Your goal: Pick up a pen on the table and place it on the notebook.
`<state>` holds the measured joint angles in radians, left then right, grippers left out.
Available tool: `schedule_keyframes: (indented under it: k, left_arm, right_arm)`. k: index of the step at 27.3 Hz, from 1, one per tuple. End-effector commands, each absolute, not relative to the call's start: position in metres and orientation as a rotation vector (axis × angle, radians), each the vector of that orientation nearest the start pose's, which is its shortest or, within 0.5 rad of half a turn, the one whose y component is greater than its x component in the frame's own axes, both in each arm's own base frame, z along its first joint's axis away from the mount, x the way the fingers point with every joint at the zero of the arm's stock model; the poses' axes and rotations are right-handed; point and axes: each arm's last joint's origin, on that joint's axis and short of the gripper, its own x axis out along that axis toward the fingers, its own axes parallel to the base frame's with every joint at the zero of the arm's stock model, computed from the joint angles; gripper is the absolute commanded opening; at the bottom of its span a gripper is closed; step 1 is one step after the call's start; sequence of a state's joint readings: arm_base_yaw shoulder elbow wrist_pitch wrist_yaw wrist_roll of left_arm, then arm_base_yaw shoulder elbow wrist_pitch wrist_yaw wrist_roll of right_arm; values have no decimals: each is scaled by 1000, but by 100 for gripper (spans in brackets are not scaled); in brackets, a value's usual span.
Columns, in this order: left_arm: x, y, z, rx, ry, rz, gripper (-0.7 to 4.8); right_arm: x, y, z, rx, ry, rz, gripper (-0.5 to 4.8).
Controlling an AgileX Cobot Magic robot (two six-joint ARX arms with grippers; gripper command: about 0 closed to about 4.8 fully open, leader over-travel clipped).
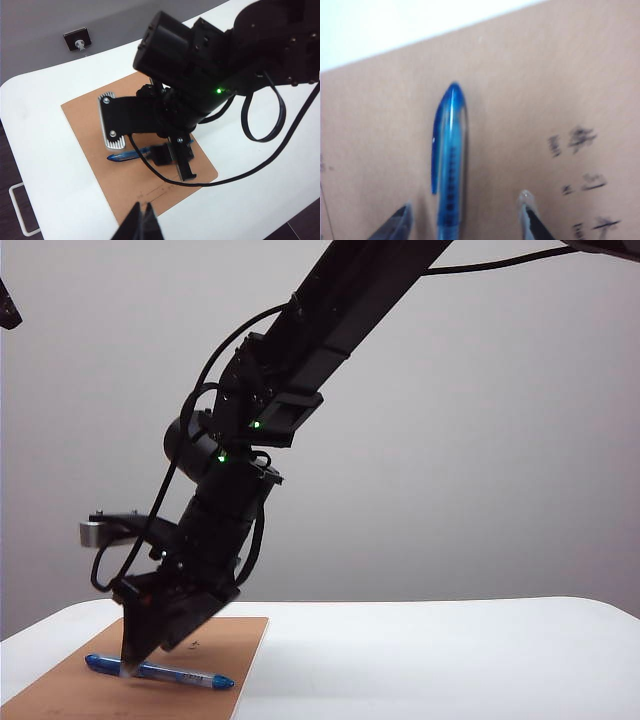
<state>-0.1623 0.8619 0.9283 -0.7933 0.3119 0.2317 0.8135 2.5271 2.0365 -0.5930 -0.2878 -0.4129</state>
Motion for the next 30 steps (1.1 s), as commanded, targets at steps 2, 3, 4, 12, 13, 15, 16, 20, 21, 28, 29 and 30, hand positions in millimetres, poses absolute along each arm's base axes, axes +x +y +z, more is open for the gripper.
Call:
schedule_keyframes:
  k: [2,3,4,12,13,15,16,20,21,28,29,30]
  left_arm:
    - [156,-35,319,163,658,-540,-6]
    - [156,-35,319,164,657,-540,-5]
    - [157,-35,320,168,645,-540,-6]
    - [159,-34,324,174,600,-512,-5]
    - [158,-34,324,176,597,-502,-5]
    - [154,-33,327,185,583,-478,-5]
    - [151,-31,329,194,564,-455,-5]
    - [128,-24,345,233,429,-326,-5]
    - [124,-23,347,235,416,-314,-5]
    - [118,-22,348,211,410,-299,-5]
    - [118,-22,347,211,413,-297,-5]
    - [118,-22,347,209,413,-297,-5]
  right_arm:
    - [356,391,132,-625,875,1215,468]
    - [356,389,139,-627,894,1213,468]
    - [356,386,154,-632,927,1210,468]
    - [354,339,264,-533,872,1133,309]
    - [354,331,280,-503,854,1114,274]
    - [352,309,315,-438,804,1080,231]
    - [351,299,330,-415,780,1063,229]
    - [336,225,415,-343,591,945,195]
    - [333,213,424,-333,577,923,192]
    - [285,125,466,-300,527,769,134]
    - [276,116,466,-293,512,750,134]
    - [269,108,465,-279,498,731,134]
